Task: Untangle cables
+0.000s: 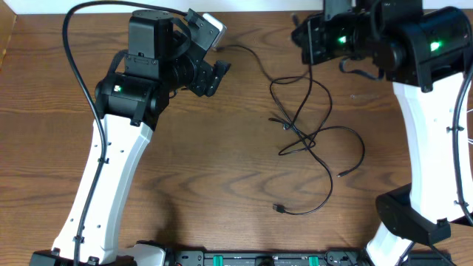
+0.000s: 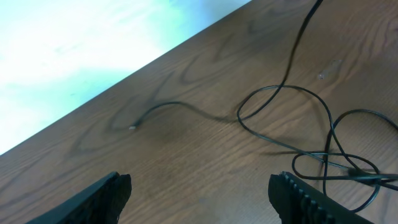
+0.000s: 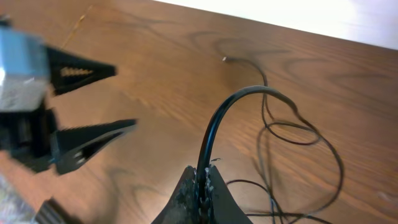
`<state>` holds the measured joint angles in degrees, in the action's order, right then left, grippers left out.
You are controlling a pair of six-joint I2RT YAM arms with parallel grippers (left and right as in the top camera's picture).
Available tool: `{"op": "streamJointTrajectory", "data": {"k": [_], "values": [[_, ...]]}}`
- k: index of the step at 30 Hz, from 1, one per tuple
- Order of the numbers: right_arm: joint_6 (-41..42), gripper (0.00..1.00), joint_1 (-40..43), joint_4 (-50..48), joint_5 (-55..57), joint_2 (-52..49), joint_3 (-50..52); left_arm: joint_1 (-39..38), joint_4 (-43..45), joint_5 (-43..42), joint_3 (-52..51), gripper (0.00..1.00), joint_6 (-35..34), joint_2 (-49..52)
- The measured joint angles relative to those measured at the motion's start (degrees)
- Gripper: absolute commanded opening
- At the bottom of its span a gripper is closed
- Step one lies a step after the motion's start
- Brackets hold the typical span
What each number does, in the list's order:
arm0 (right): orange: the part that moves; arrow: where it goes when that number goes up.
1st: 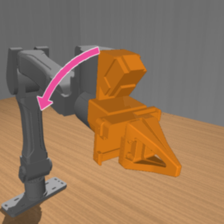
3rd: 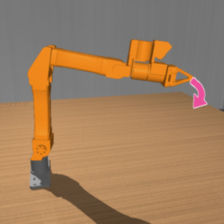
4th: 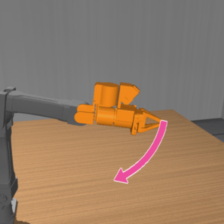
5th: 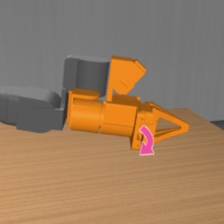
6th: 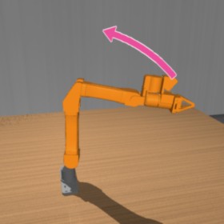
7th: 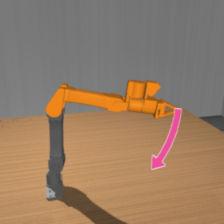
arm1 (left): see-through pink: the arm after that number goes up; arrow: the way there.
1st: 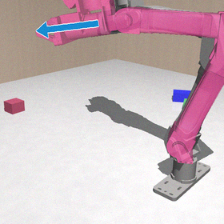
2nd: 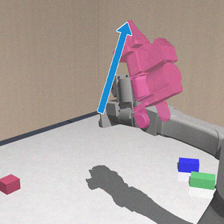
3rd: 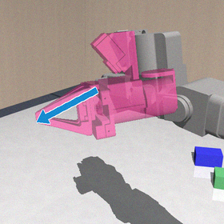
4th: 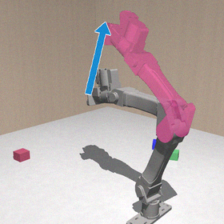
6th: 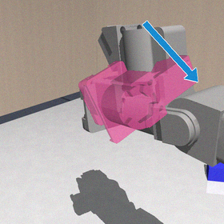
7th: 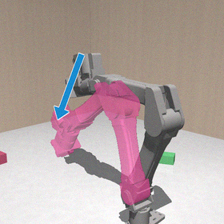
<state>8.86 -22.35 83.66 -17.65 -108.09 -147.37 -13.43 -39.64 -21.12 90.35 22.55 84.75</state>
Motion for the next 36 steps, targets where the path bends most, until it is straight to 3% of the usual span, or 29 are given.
{"op": "streamJointTrajectory", "data": {"k": [19, 28, 36], "values": [[-0.4, 0.01, -3.9, 13.4, -3.7, 0.0, 0.0, 0.0, 0.0, 0.0, 0.0, 0.76, 0.0, 0.0], [-0.3, 0.01, -7.6, 11.5, -2.4, 0.0, 0.1, 0.0, 0.0, 0.0, 0.0, 0.76, 0.0, 0.0], [0.1, 0.01, -2.0, 3.8, 6.3, 0.0, 0.2, 0.0, 0.1, 0.0, 0.0, 0.76, 0.0, 0.0]]}}
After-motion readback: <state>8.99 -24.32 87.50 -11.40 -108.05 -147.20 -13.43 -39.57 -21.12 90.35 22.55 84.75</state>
